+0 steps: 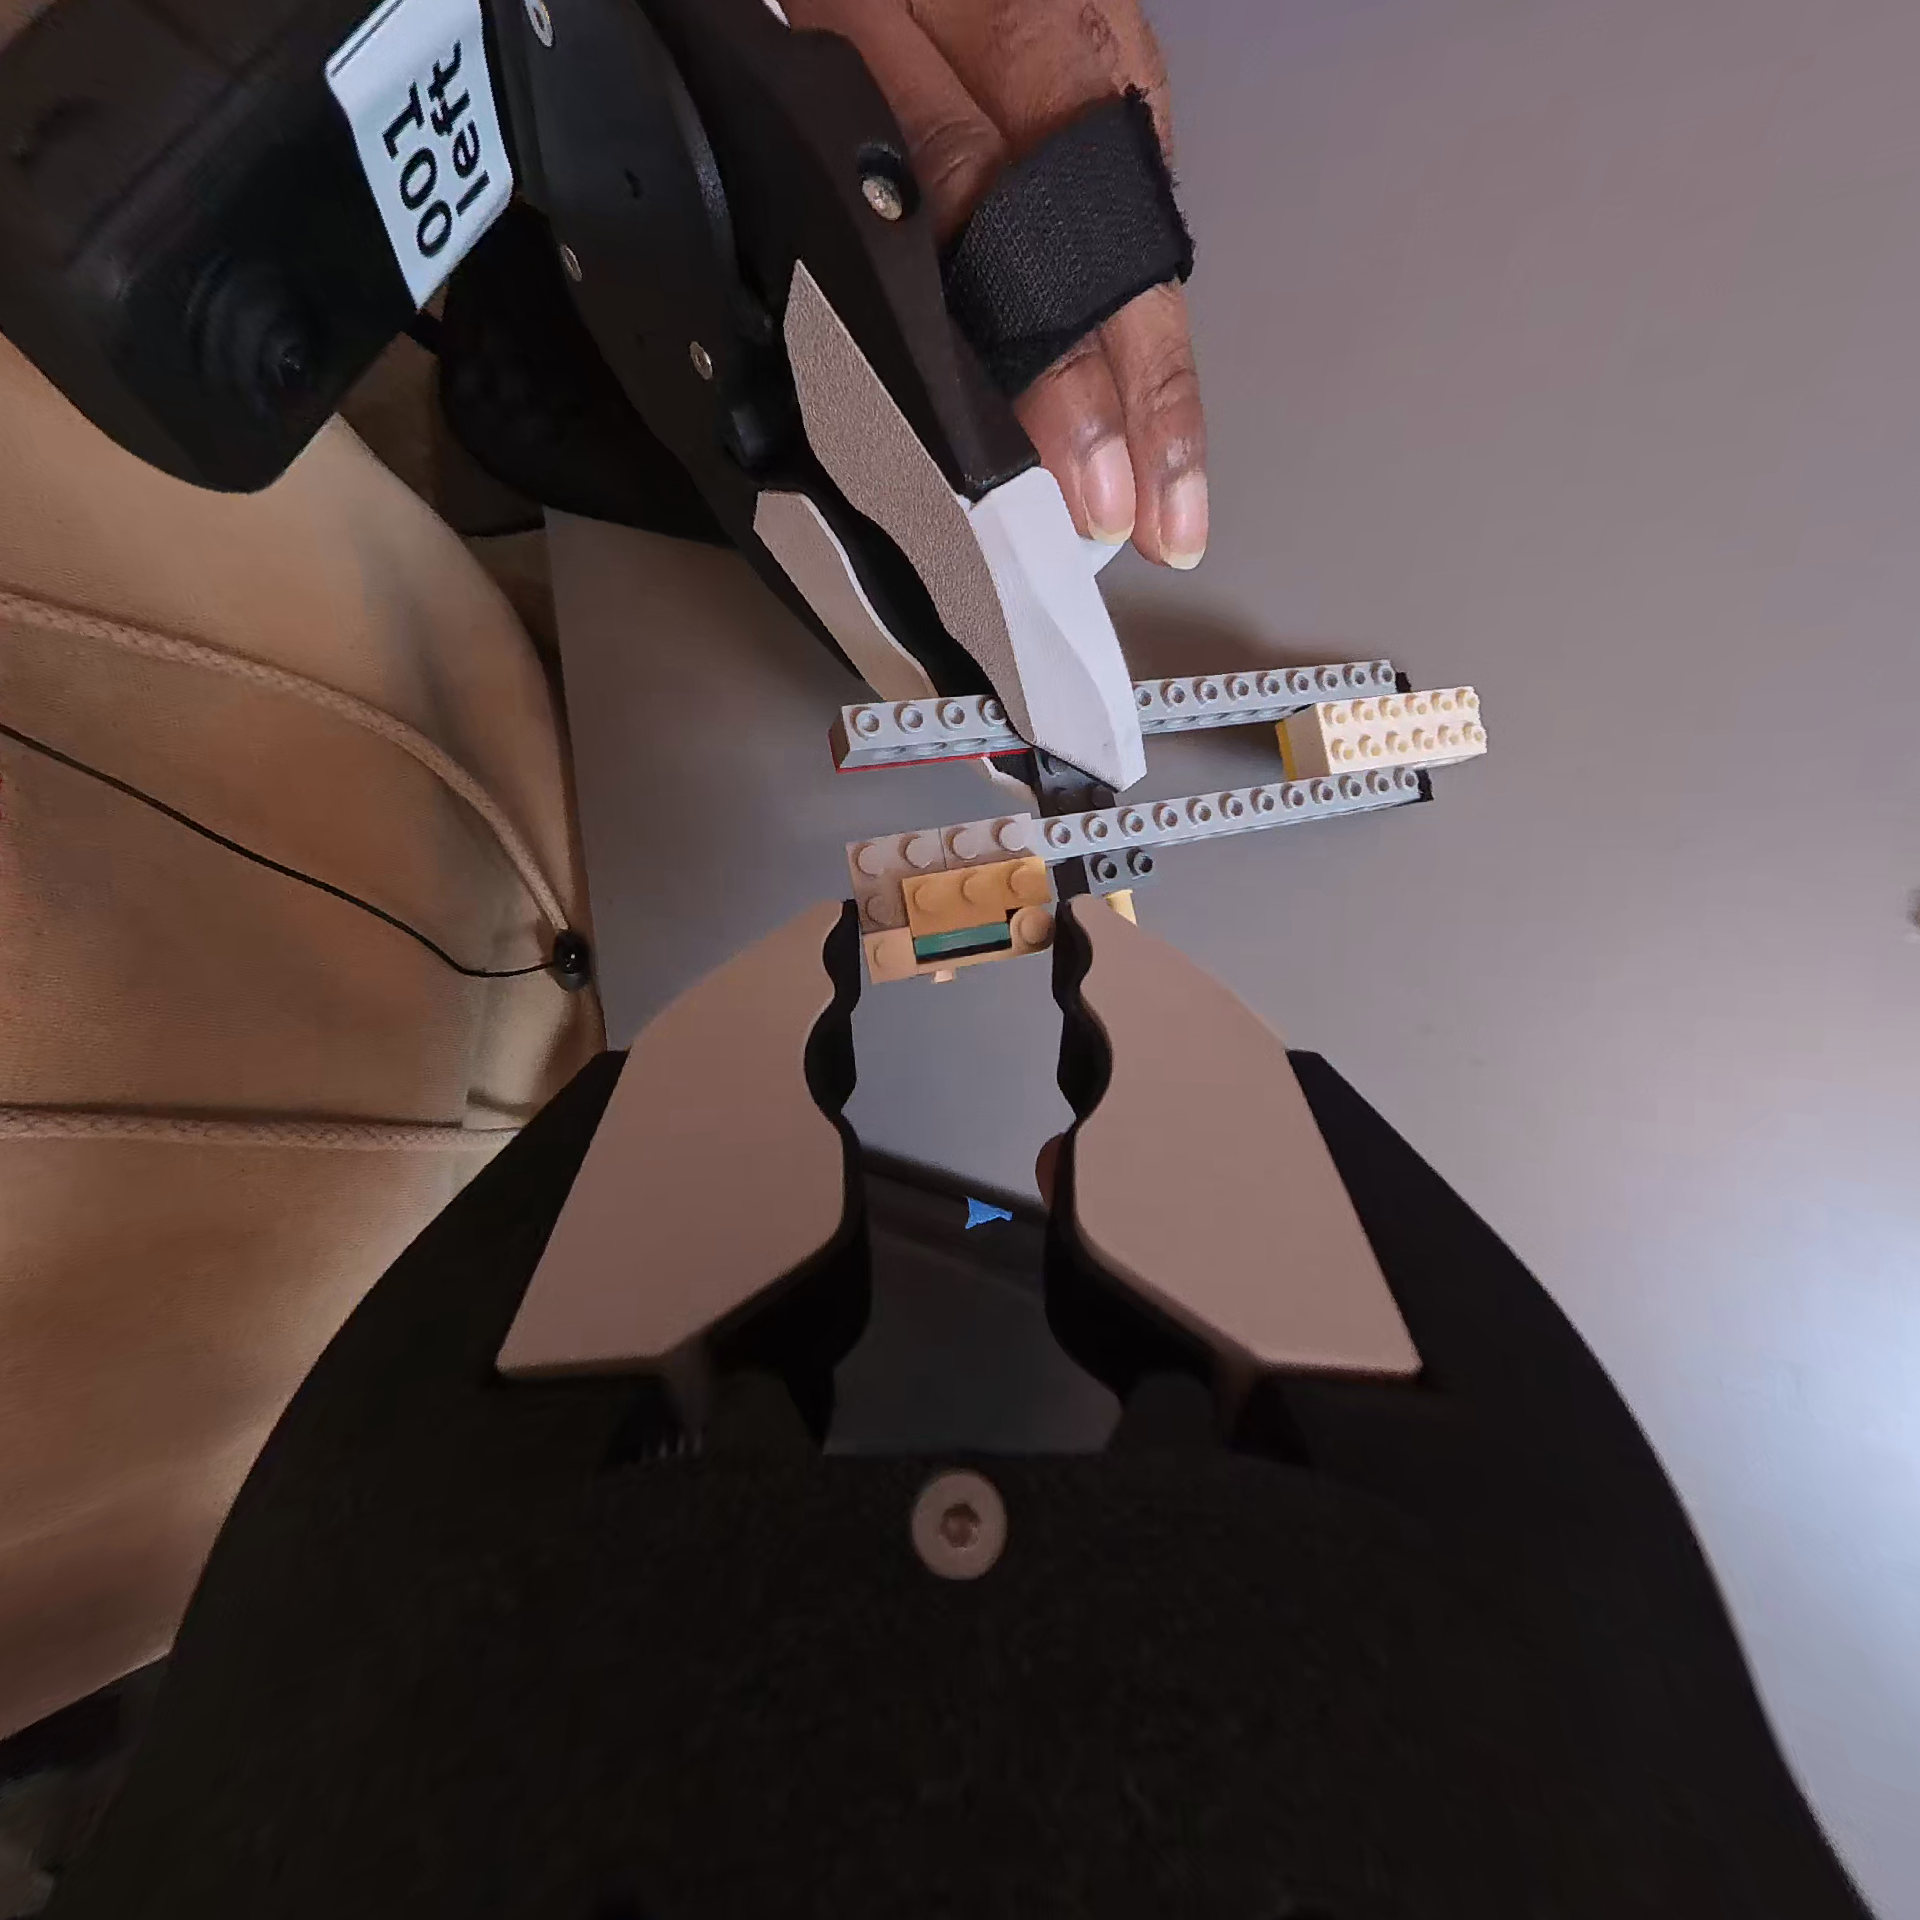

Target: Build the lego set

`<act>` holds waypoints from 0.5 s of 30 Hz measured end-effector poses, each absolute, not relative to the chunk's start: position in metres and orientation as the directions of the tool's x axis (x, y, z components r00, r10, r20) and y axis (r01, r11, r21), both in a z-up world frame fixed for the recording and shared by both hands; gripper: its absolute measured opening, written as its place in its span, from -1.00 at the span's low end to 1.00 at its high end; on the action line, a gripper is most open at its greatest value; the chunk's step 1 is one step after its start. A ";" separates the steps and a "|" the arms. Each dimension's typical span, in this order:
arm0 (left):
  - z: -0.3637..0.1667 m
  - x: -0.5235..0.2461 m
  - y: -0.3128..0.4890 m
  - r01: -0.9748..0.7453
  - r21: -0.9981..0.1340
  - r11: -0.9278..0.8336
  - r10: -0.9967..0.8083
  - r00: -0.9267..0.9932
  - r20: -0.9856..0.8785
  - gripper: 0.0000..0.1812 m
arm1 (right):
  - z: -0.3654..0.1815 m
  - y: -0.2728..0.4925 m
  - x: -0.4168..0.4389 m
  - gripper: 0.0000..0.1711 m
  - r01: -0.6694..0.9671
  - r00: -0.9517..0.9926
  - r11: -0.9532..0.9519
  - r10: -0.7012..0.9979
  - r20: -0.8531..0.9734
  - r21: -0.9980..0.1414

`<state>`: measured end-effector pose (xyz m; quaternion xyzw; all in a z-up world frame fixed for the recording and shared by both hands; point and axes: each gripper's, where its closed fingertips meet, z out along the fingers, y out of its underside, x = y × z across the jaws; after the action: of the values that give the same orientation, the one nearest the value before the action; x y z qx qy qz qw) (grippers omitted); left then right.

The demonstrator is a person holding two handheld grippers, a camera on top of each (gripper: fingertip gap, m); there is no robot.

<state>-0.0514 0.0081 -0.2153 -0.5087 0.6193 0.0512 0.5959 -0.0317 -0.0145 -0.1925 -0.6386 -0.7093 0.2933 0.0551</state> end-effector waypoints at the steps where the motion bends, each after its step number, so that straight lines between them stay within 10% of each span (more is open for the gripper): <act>1: -0.214 -0.051 0.008 -0.688 -0.545 0.479 -0.568 0.230 -0.790 -0.82 | -0.192 -0.015 -0.032 -0.58 0.874 -0.174 0.002 0.935 -0.309 -0.486; 15: -0.214 -0.045 0.002 -0.682 -0.529 0.505 -0.544 0.224 -0.808 -0.82 | -0.194 -0.025 -0.034 -0.58 0.865 -0.185 -0.068 0.878 -0.441 -0.497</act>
<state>-0.0445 0.0025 -0.2140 -0.4943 0.6203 0.0569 0.6063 -0.0336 -0.0254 -0.1941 -0.6384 -0.6826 0.3555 0.0094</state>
